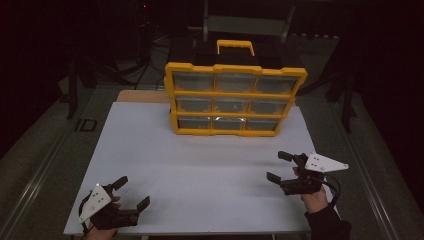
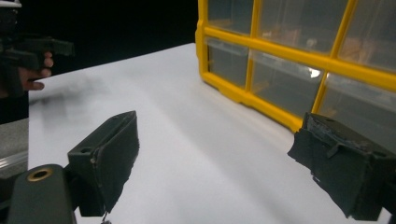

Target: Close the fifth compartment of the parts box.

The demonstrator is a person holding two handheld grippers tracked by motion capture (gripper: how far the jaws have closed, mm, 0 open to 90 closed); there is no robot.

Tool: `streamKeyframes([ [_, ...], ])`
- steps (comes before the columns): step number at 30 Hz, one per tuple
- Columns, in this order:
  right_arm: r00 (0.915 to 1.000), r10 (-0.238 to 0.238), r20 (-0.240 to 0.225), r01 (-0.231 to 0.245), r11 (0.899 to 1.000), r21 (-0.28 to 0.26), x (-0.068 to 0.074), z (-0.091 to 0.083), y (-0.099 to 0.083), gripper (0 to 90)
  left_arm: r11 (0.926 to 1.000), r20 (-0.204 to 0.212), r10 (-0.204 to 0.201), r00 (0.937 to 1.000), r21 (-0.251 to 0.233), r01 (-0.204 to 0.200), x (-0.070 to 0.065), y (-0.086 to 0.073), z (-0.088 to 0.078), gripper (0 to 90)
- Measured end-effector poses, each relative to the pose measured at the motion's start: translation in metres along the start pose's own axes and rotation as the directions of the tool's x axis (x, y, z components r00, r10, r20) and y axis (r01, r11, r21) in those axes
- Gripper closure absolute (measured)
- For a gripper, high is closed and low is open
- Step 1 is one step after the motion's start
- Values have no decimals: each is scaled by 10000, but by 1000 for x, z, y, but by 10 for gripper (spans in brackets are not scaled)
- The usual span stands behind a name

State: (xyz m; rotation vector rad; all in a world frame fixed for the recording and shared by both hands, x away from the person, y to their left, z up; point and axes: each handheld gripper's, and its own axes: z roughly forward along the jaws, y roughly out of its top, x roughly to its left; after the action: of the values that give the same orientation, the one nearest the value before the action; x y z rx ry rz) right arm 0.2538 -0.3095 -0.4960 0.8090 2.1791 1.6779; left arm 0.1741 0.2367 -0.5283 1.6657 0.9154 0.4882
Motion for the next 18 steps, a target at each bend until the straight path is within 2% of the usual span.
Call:
streamKeyframes([
  [8, 9992, -232, 334, 226, 9996, 191, 4, -6, -19, 127, 10000, 11, 1, 10000, 0, -1, 0, 0, 0, 0],
  [18, 9977, -365, 576, 311, 9954, 910, 3, -2, -43, 126, 10000, 26, 14, 10000, -13, -14, 0, 0, 0, 0],
])
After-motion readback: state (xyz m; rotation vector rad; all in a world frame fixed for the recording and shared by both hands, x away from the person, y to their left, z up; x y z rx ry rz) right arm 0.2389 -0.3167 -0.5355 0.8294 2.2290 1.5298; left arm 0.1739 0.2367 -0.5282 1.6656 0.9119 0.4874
